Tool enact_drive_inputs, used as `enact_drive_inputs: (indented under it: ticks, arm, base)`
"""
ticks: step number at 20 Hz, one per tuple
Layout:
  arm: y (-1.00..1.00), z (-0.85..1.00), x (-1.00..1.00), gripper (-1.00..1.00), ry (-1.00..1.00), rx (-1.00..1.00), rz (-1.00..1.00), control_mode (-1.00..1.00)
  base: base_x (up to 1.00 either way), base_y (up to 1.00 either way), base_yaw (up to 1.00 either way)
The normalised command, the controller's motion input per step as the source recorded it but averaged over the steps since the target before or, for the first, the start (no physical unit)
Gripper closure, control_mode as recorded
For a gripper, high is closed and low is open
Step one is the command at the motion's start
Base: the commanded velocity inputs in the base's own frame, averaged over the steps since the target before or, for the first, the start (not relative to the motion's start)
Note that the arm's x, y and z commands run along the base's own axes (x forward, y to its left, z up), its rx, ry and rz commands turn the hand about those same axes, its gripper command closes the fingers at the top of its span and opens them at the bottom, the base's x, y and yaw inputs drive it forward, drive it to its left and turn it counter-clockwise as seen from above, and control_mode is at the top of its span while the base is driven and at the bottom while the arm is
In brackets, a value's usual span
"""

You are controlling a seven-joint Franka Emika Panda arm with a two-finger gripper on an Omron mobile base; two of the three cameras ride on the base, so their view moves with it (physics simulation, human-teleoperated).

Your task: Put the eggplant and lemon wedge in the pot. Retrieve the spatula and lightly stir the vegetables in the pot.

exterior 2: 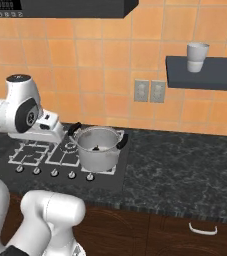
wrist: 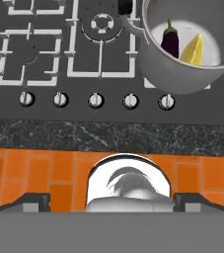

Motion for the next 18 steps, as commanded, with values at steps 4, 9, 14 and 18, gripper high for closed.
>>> enact_drive_inputs:
  ticks: [4,9,14,18]
  arm:
    - [0.22,0.00,-0.17,-1.00,0.00,-0.02,-0.01,-1.00]
    - [0.00,0.00,0.00,-1.00,0.00,0.00,0.00,1.00]
    - [0.00,0.00,0.00,-1.00,0.00,0.00,0.00,1.00]
    - [0.00,0.00,0.00,-1.00,0.00,0.00,0.00,1.00]
  base:
    - [0.00,0.00,0.00]
    - [-0.30,0.75,0.00]
    - [-0.05,1.00,-0.03]
    - [0.27,0.94,-0.01]
